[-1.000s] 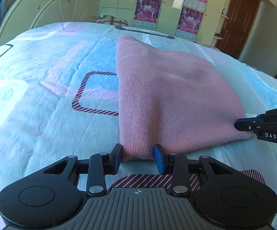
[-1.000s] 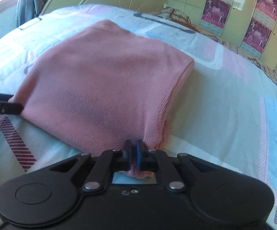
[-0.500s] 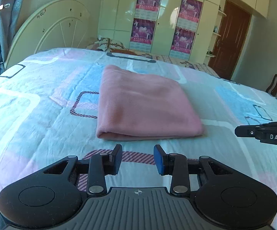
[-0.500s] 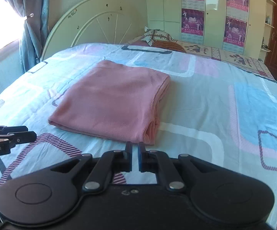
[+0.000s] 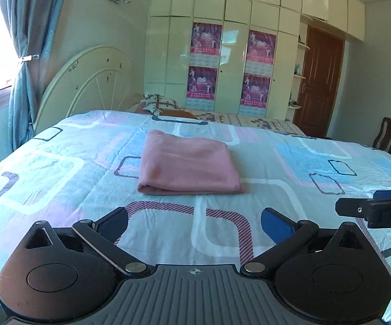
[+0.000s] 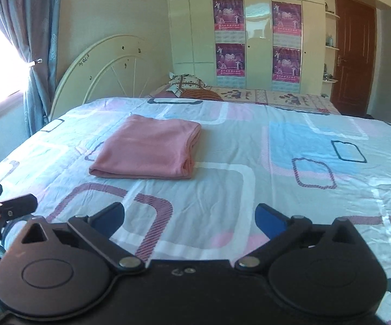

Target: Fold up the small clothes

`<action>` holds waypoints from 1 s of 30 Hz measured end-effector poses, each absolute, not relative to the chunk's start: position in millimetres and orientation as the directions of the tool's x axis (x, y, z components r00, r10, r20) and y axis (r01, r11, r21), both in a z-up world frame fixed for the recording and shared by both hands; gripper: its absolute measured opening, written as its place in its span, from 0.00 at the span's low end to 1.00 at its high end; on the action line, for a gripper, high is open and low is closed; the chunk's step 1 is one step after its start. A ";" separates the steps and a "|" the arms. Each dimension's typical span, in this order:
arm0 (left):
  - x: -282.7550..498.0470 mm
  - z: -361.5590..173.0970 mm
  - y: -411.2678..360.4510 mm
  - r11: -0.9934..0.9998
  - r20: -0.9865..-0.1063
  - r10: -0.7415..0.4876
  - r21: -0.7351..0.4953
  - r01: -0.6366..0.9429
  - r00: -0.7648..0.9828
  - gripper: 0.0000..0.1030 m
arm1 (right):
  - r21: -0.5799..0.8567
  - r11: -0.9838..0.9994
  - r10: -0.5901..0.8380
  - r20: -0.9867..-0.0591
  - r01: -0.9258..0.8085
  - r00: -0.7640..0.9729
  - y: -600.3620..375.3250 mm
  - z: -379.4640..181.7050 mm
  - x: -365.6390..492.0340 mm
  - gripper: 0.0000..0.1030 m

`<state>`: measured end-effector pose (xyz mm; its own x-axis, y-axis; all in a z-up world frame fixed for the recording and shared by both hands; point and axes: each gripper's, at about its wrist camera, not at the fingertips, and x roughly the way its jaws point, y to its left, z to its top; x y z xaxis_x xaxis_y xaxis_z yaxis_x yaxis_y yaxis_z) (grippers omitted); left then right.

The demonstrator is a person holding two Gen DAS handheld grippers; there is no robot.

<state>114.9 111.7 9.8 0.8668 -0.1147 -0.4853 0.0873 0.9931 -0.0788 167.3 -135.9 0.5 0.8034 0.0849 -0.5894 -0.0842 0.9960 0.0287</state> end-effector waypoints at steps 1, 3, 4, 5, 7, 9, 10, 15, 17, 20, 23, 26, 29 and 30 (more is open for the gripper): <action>106.9 11.8 111.3 0.993 -0.489 -0.114 -0.078 0.087 0.865 1.00 | 0.021 0.997 0.070 -0.589 -0.071 0.805 -137.0 0.9 162.0 1.00; 96.9 14.2 111.0 0.994 -0.500 -0.111 -0.073 0.087 0.859 1.00 | 0.010 0.998 0.053 -0.600 -0.058 0.798 -138.1 0.3 150.7 1.00; 91.0 15.6 110.5 0.994 -0.498 -0.111 -0.069 0.088 0.860 1.00 | 0.002 0.999 0.041 -0.610 -0.051 0.791 -137.4 -0.2 148.8 1.00; 86.6 17.0 110.3 0.994 -0.493 -0.107 -0.064 0.087 0.863 1.00 | 0.000 0.999 0.039 -0.609 -0.050 0.792 -136.9 -0.1 144.3 1.00; 80.6 19.0 106.2 0.994 -0.485 -0.112 -0.049 0.100 0.867 1.00 | 0.016 0.998 0.061 -0.587 -0.065 0.807 -137.1 1.0 132.4 1.00; 75.9 22.9 102.9 0.993 -0.476 -0.115 -0.040 0.109 0.872 1.00 | 0.020 0.998 0.058 -0.573 -0.057 0.818 -138.1 5.1 124.8 1.00; 74.4 24.8 102.0 0.993 -0.467 -0.118 -0.037 0.114 0.876 1.00 | 0.020 0.998 0.059 -0.566 -0.058 0.823 -138.6 7.2 121.2 1.00; 68.4 34.7 99.2 0.993 -0.443 -0.118 -0.036 0.114 0.889 1.00 | 0.016 0.998 0.057 -0.541 -0.057 0.839 -139.9 17.6 113.7 1.00; 66.3 36.9 97.9 0.993 -0.437 -0.116 -0.033 0.113 0.892 1.00 | 0.018 0.998 0.059 -0.534 -0.059 0.843 -140.2 20.0 112.1 1.00; 65.2 38.2 95.8 0.993 -0.434 -0.115 -0.031 0.113 0.893 1.00 | 0.016 0.998 0.062 -0.529 -0.063 0.846 -139.2 21.3 110.6 1.00; 65.1 38.6 94.4 0.993 -0.432 -0.113 -0.030 0.111 0.895 1.00 | 0.008 0.998 0.063 -0.526 -0.069 0.848 -137.5 22.0 108.9 1.00; 65.4 39.1 93.6 0.993 -0.431 -0.112 -0.030 0.110 0.895 1.00 | -0.002 0.998 0.058 -0.524 -0.070 0.850 -136.3 22.5 109.2 1.00; 65.9 39.2 92.5 0.993 -0.432 -0.113 -0.026 0.112 0.895 1.00 | -0.001 0.998 0.056 -0.521 -0.066 0.852 -136.2 23.2 108.9 1.00; 66.2 39.2 92.2 0.993 -0.432 -0.114 -0.026 0.114 0.895 1.00 | -0.001 0.998 0.056 -0.521 -0.065 0.852 -136.4 23.4 109.1 1.00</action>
